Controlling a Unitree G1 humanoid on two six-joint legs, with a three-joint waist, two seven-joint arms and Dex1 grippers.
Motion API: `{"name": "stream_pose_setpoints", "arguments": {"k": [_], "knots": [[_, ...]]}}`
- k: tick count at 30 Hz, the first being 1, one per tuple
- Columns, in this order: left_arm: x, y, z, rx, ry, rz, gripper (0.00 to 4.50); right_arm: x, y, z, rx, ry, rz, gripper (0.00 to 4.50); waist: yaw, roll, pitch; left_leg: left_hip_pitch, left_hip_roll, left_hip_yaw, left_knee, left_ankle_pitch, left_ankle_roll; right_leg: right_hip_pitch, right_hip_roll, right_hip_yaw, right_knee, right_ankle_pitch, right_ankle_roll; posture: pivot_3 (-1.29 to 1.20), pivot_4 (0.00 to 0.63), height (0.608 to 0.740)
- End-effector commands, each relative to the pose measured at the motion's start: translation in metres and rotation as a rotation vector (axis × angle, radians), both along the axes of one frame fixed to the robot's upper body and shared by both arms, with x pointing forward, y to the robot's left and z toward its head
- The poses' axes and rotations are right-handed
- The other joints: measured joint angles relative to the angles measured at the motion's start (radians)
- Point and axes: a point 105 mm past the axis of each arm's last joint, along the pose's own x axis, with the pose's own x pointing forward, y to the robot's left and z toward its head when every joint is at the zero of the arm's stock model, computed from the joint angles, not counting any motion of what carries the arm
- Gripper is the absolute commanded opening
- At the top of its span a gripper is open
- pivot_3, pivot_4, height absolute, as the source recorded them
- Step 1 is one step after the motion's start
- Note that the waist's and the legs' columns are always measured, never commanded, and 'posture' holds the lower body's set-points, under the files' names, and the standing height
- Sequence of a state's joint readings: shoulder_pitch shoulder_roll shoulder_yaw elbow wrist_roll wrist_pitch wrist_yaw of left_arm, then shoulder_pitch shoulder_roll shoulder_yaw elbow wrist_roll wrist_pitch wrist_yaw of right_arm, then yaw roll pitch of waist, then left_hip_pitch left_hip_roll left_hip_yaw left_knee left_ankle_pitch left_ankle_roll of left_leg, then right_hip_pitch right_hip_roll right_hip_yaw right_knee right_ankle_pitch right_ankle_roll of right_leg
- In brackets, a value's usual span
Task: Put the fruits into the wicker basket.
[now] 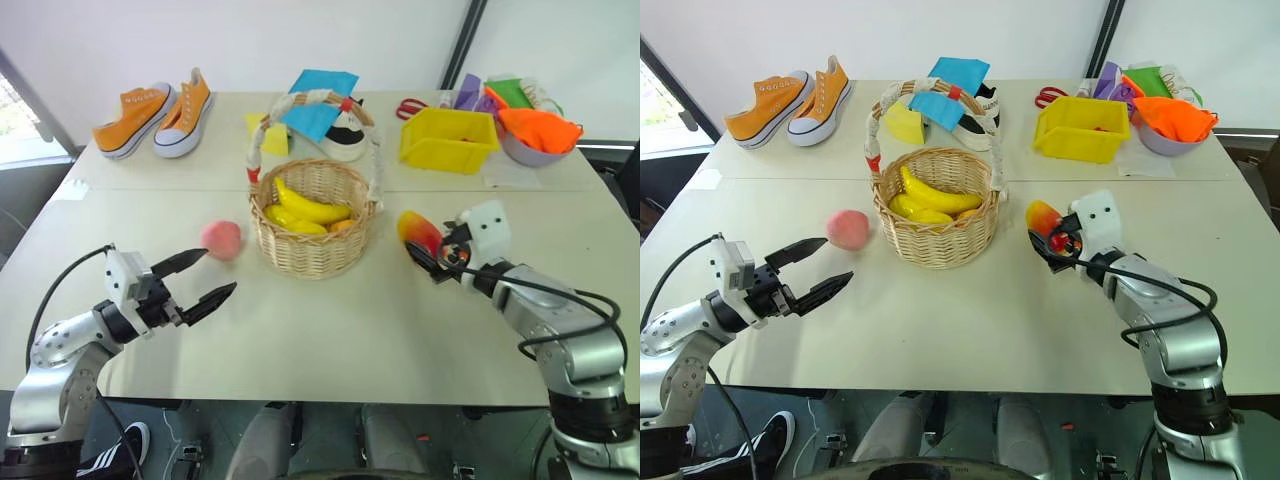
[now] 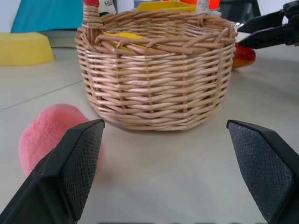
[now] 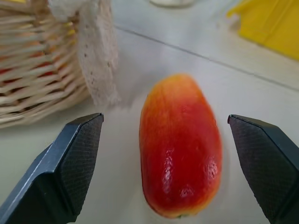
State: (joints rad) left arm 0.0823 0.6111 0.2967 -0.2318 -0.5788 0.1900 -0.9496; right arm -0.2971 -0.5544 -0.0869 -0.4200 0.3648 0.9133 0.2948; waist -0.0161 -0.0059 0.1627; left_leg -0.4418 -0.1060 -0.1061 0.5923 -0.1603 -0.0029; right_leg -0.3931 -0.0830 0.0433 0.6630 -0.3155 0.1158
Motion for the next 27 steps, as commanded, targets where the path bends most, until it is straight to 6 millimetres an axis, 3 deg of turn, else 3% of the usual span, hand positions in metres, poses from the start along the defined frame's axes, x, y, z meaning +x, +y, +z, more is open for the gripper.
{"name": "stream_pose_setpoints", "arguments": {"k": [1,12,24,27], "knots": [[0.000,0.003,0.008,0.005,-0.039,0.015,4.50,0.010,-0.001,0.016,-0.006,-0.016,-0.039,4.45,0.003,0.000,0.000,0.000,0.000,0.000,0.000,0.000,0.000,0.000,0.000,0.000,0.000,0.000,0.000,0.00,0.150,0.740],[-0.009,-0.005,0.012,-0.010,-0.058,-0.043,4.50,0.019,-0.005,-0.004,-0.049,0.187,-0.076,4.45,0.003,0.000,0.000,-0.001,0.000,0.000,0.000,0.000,0.000,-0.002,0.000,0.000,-0.001,0.000,0.000,0.00,0.150,0.740],[-0.009,-0.007,0.012,-0.016,-0.053,-0.056,4.50,0.024,-0.005,-0.017,-0.053,0.204,-0.086,4.45,0.002,0.000,0.000,-0.001,0.000,0.000,0.000,0.000,0.000,-0.001,0.000,0.000,-0.001,0.000,0.000,0.00,0.150,0.740],[-0.009,-0.007,0.012,-0.015,-0.053,-0.057,4.50,0.024,-0.005,-0.017,-0.066,0.198,-0.079,3.14,0.001,0.000,0.000,-0.001,0.000,0.000,0.000,0.000,0.000,-0.001,0.000,0.000,-0.001,0.000,0.000,0.00,0.150,0.740]]}}
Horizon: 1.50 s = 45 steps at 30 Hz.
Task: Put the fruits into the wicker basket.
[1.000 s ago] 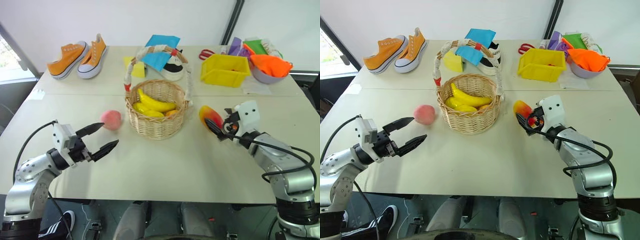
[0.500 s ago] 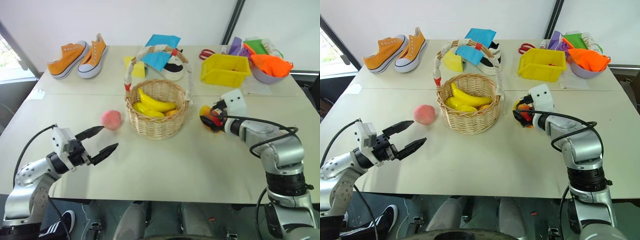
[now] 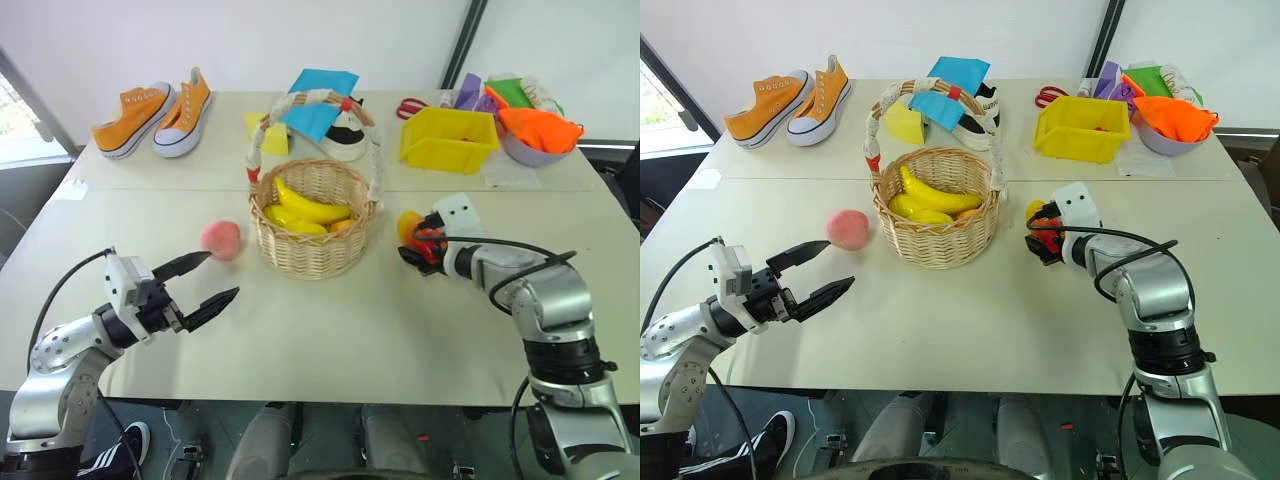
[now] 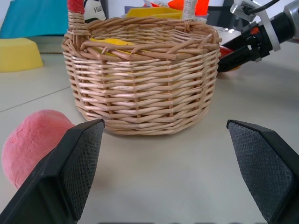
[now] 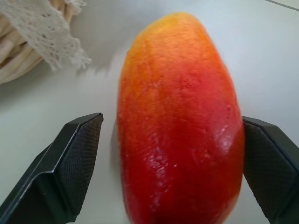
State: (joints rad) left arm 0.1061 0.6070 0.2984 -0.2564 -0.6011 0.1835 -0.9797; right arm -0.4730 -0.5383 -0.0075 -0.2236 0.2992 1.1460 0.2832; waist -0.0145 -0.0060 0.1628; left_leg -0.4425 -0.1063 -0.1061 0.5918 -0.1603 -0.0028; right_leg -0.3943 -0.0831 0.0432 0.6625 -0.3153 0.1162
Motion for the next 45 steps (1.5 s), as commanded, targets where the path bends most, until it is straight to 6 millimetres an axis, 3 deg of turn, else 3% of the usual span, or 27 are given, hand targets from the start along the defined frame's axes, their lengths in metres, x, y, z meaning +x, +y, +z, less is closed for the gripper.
{"name": "stream_pose_setpoints", "arguments": {"k": [1,11,15,22,28,32,38,43,45], "knots": [[-0.002,-0.002,0.011,0.000,-0.049,-0.015,4.50,0.002,0.001,0.010,-0.013,-0.050,0.015,2.75,0.000,0.000,0.000,0.000,0.000,0.000,0.000,0.000,0.000,0.000,0.000,0.000,0.000,0.000,0.000,0.00,0.150,0.740],[-0.004,-0.004,0.009,0.000,-0.039,-0.037,4.50,0.001,-0.005,0.013,-0.009,-0.064,-0.006,2.75,0.000,0.000,0.000,0.000,0.000,0.000,0.000,0.000,0.000,0.000,0.000,0.000,0.000,0.000,0.000,0.00,0.150,0.740],[-0.006,-0.006,0.008,-0.004,-0.031,-0.064,4.50,-0.001,-0.017,0.024,0.006,-0.105,-0.031,2.75,0.001,0.000,0.000,0.000,0.000,0.000,0.000,0.000,0.000,-0.001,0.000,0.000,0.000,0.000,0.000,0.00,0.150,0.740],[0.000,-0.008,0.006,-0.020,-0.031,-0.096,4.50,-0.047,-0.030,0.036,0.027,-0.093,0.049,2.75,0.005,0.000,0.000,-0.001,0.000,0.000,0.000,-0.001,0.001,0.000,0.000,-0.001,-0.002,0.000,0.000,0.00,0.150,0.740],[0.008,-0.012,0.004,-0.033,-0.029,-0.134,4.50,-0.096,-0.003,0.059,0.107,-0.067,0.329,2.75,0.000,0.001,0.001,-0.001,0.000,0.000,0.000,-0.001,0.001,0.002,0.000,-0.001,-0.003,0.000,0.000,0.00,0.150,0.740],[0.014,-0.016,0.003,-0.037,-0.035,-0.160,4.50,-0.112,0.016,0.072,0.147,-0.054,0.471,2.75,0.001,0.001,0.001,-0.001,0.001,0.000,0.000,-0.001,0.001,0.003,-0.001,-0.001,-0.004,0.000,-0.001,0.00,0.150,0.740],[0.018,-0.019,0.002,-0.041,-0.038,-0.172,4.50,-0.101,0.045,0.096,0.170,-0.131,0.570,2.75,0.001,0.001,0.001,-0.002,0.001,0.000,-0.001,-0.002,0.000,0.002,-0.001,-0.001,-0.009,0.000,-0.001,0.00,0.150,0.740],[0.017,-0.018,0.003,-0.048,-0.046,-0.151,4.50,-0.084,0.090,0.110,0.233,-0.192,0.687,2.75,0.000,0.001,0.001,-0.003,0.001,0.000,-0.002,-0.002,0.003,0.001,-0.001,-0.001,-0.011,0.000,-0.001,0.00,0.150,0.740],[0.016,-0.013,0.005,-0.042,-0.057,-0.125,4.50,-0.068,0.106,0.110,0.239,-0.204,0.691,2.75,-0.005,0.001,0.001,-0.002,0.001,0.000,-0.002,-0.002,0.003,0.000,-0.001,-0.001,-0.011,0.000,-0.001,0.00,0.150,0.740]]}}
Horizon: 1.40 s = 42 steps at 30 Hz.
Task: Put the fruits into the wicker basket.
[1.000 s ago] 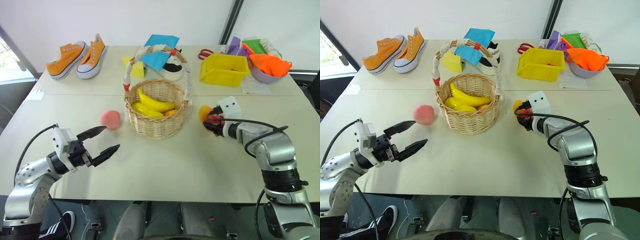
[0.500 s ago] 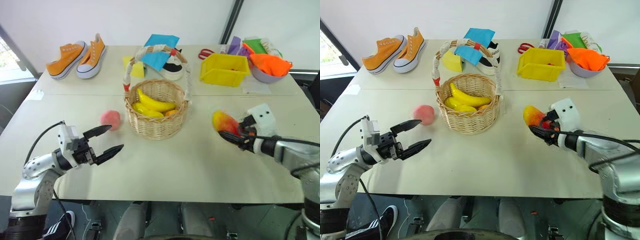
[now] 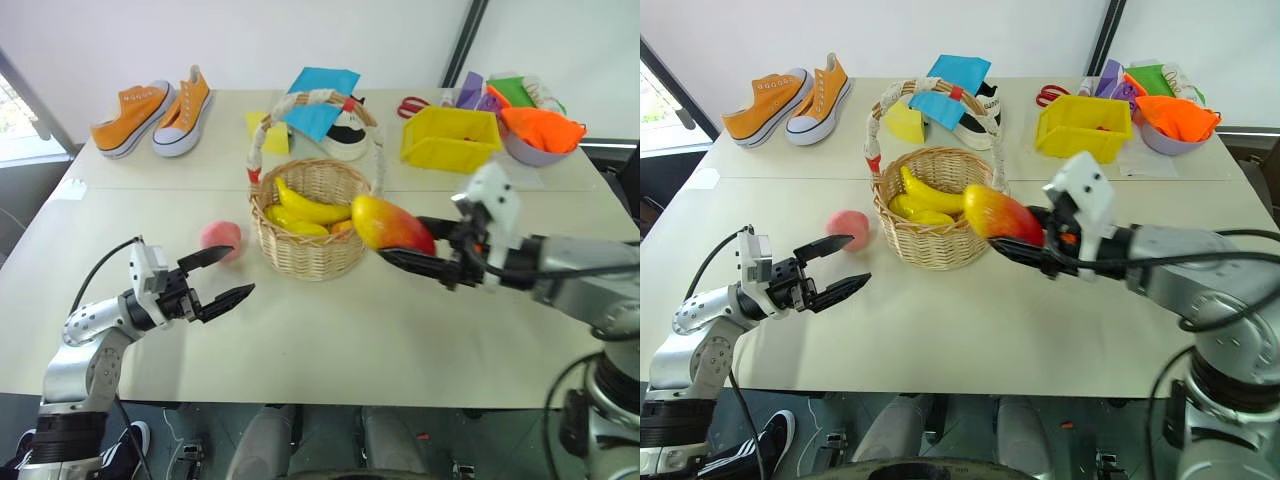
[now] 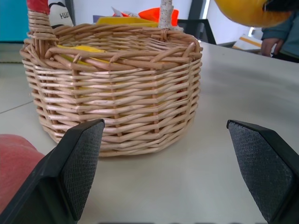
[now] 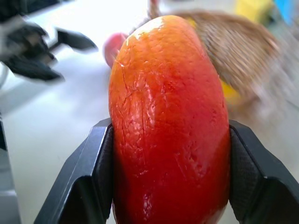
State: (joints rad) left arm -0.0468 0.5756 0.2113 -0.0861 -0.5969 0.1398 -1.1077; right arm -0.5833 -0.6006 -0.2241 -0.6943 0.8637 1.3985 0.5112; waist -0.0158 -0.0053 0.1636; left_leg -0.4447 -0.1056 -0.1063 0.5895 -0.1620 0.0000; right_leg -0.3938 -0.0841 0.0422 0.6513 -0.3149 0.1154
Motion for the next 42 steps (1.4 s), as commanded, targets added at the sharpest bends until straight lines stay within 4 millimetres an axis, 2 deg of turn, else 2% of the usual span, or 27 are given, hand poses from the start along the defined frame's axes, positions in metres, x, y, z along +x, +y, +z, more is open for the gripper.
{"name": "stream_pose_setpoints", "arguments": {"k": [1,5,9,15,19,23,25,27,32,35,38,42], "knots": [[-0.003,0.005,0.011,0.007,-0.055,0.035,4.50,0.024,0.025,0.004,0.000,-0.058,0.009,2.75,-0.003,0.000,0.000,0.000,0.000,0.000,0.000,0.000,0.000,0.000,0.000,0.000,0.000,0.000,0.000,0.00,0.150,0.740],[-0.004,0.014,0.015,0.008,-0.069,0.089,4.50,0.046,0.043,0.011,0.011,-0.115,0.004,2.75,0.003,0.000,0.000,0.000,-0.001,0.000,0.000,0.000,0.000,-0.001,-0.001,0.000,0.000,0.001,0.001,0.00,0.150,0.740],[-0.008,0.021,0.018,0.011,-0.083,0.136,4.50,0.058,0.066,0.016,0.039,-0.145,0.025,2.75,-0.001,0.000,0.000,0.000,-0.001,0.000,0.000,0.000,0.000,-0.001,0.000,0.000,0.002,0.002,0.003,0.00,0.150,0.740],[-0.015,0.027,0.019,-0.010,-0.096,0.200,4.50,0.082,0.077,0.020,0.079,-0.207,-0.049,2.75,-0.001,0.000,0.000,0.001,-0.001,0.000,-0.001,0.000,0.000,-0.002,0.001,0.000,0.002,0.002,0.003,0.00,0.150,0.740],[-0.017,0.029,0.021,-0.013,-0.107,0.221,4.50,0.087,0.079,0.012,0.065,-0.213,-0.058,4.46,-0.001,0.000,0.000,0.001,-0.001,0.000,-0.001,0.000,0.000,-0.002,0.001,0.000,0.003,0.002,0.003,0.00,0.150,0.740],[-0.018,0.032,0.023,-0.013,-0.106,0.244,4.50,0.087,0.078,0.012,0.061,-0.221,-0.049,4.49,-0.001,0.000,0.000,0.001,-0.001,0.000,-0.001,0.000,-0.001,-0.002,0.001,0.000,0.003,0.002,0.003,0.00,0.150,0.740],[-0.014,0.034,0.024,-0.010,-0.110,0.269,4.50,0.075,0.078,0.015,0.064,-0.257,0.015,4.49,-0.002,0.000,0.000,0.001,-0.001,0.000,-0.001,-0.001,-0.001,-0.002,0.001,0.000,0.003,0.002,0.003,0.00,0.150,0.740],[-0.008,0.040,0.028,-0.025,-0.114,0.321,4.50,0.055,0.069,0.020,0.118,-0.244,0.108,4.49,0.001,0.000,0.000,0.001,-0.001,0.000,-0.001,-0.001,-0.001,-0.002,0.001,0.000,0.003,0.002,0.003,0.00,0.150,0.740],[0.007,0.053,0.034,-0.042,-0.123,0.452,4.50,0.016,0.028,0.031,0.170,-0.346,0.222,4.49,0.007,0.000,0.000,0.001,-0.002,0.000,0.000,-0.001,-0.001,0.000,0.000,0.000,0.001,0.002,0.004,0.00,0.150,0.740],[0.014,0.055,0.032,-0.024,-0.100,0.480,4.50,-0.001,0.011,0.018,0.107,-0.352,0.252,4.49,0.001,-0.001,0.000,0.002,-0.001,0.000,0.000,-0.001,-0.001,0.001,0.000,0.000,0.001,0.002,0.003,0.00,0.150,0.740],[0.027,0.059,0.030,0.008,-0.094,0.539,4.50,-0.017,0.000,-0.006,-0.067,-0.365,0.295,4.49,0.004,-0.001,0.000,0.002,0.000,0.000,0.000,-0.001,-0.001,0.002,0.001,-0.001,0.002,0.002,0.003,0.00,0.150,0.740],[0.037,0.048,0.022,-0.016,-0.037,0.548,4.50,-0.025,-0.013,-0.027,-0.153,-0.338,0.278,4.49,0.004,-0.001,0.000,0.002,-0.001,0.000,0.001,-0.001,0.000,0.002,0.000,0.000,0.002,0.002,0.003,0.00,0.150,0.740]]}}
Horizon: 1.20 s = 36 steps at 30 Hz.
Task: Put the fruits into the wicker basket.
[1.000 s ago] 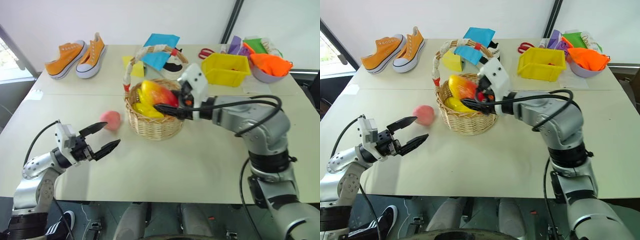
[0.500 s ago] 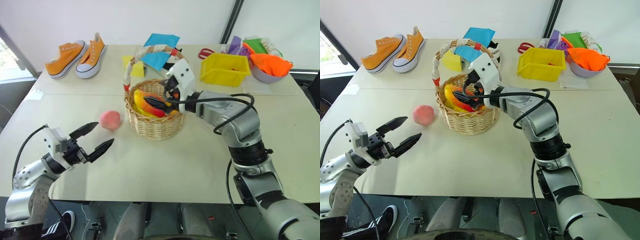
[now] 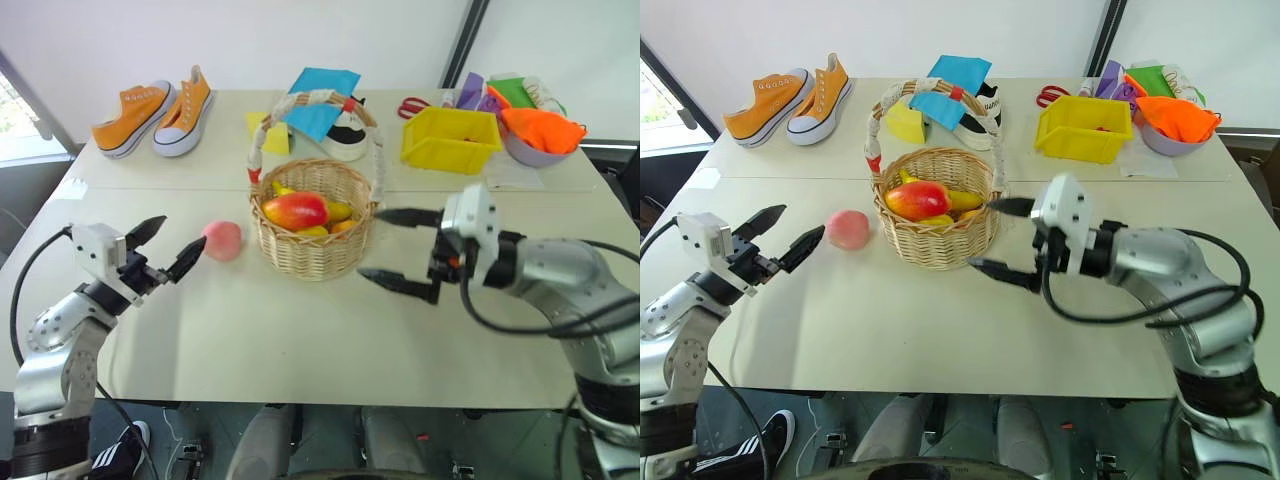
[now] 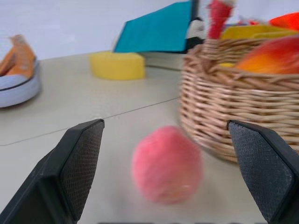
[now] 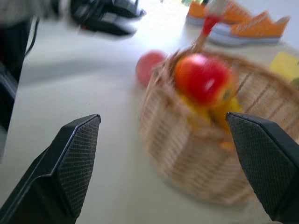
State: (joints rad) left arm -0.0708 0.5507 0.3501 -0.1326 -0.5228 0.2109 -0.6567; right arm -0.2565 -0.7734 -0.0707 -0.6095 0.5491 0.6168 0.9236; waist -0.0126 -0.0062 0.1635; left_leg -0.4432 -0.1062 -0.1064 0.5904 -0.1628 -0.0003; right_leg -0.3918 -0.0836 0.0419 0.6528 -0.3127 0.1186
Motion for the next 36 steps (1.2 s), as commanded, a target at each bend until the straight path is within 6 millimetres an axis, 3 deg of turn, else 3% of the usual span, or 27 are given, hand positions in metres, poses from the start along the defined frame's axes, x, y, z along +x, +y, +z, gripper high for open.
{"name": "stream_pose_setpoints", "arguments": {"k": [1,5,8,15,24,29,32,36], "knots": [[0.006,-0.012,-0.006,-0.012,0.040,-0.007,4.50,-0.012,-0.002,-0.001,-0.067,-0.078,0.026,4.49,0.002,0.000,0.000,0.000,0.000,0.000,0.001,0.000,0.000,0.000,0.000,0.000,0.000,0.000,0.000,0.00,0.150,0.740],[0.017,-0.022,-0.007,-0.053,0.071,-0.026,4.50,-0.010,-0.009,0.003,-0.028,-0.091,-0.023,4.49,0.003,-0.001,0.000,0.000,0.000,0.000,0.002,-0.001,0.000,0.001,0.000,0.000,0.000,0.000,0.000,0.00,0.150,0.740],[0.027,-0.031,-0.010,0.017,0.058,-0.062,4.50,-0.005,-0.007,0.007,0.023,-0.100,-0.050,4.49,0.003,-0.001,0.000,0.000,0.000,0.000,0.002,-0.001,-0.001,0.001,0.000,0.000,0.000,0.000,0.000,0.00,0.150,0.740],[0.041,-0.026,-0.027,0.013,0.134,-0.029,4.50,0.006,-0.012,0.019,0.056,-0.125,-0.089,4.49,0.003,-0.001,0.000,0.000,0.000,0.000,0.002,0.000,0.000,0.001,0.000,0.000,0.000,0.000,0.000,0.00,0.150,0.740],[0.048,-0.033,-0.052,0.038,0.238,-0.024,4.50,0.006,-0.007,0.016,0.051,-0.113,-0.070,4.49,0.002,-0.001,0.000,0.000,-0.001,0.000,0.002,0.000,0.001,0.001,0.000,0.000,0.000,0.000,0.001,0.00,0.150,0.740],[0.047,-0.037,-0.054,0.042,0.233,-0.036,3.06,0.010,-0.004,0.020,0.055,-0.135,-0.076,4.50,0.003,-0.001,0.000,0.000,0.000,0.000,0.002,0.000,0.001,0.002,0.000,0.000,0.002,0.001,0.001,0.00,0.150,0.740],[0.047,-0.034,-0.048,0.030,0.202,-0.014,3.02,0.012,-0.005,0.021,0.059,-0.138,-0.080,4.50,0.003,-0.001,0.000,0.000,-0.001,0.000,0.002,0.000,0.001,0.002,0.000,0.000,0.002,0.001,0.001,0.00,0.150,0.740],[0.037,-0.019,-0.024,0.000,0.102,0.004,3.02,0.014,-0.005,0.021,0.073,-0.138,-0.088,4.50,0.000,-0.001,0.000,0.000,-0.001,0.000,0.002,0.000,0.001,0.002,0.000,0.000,0.002,0.001,0.001,0.00,0.150,0.740]]}}
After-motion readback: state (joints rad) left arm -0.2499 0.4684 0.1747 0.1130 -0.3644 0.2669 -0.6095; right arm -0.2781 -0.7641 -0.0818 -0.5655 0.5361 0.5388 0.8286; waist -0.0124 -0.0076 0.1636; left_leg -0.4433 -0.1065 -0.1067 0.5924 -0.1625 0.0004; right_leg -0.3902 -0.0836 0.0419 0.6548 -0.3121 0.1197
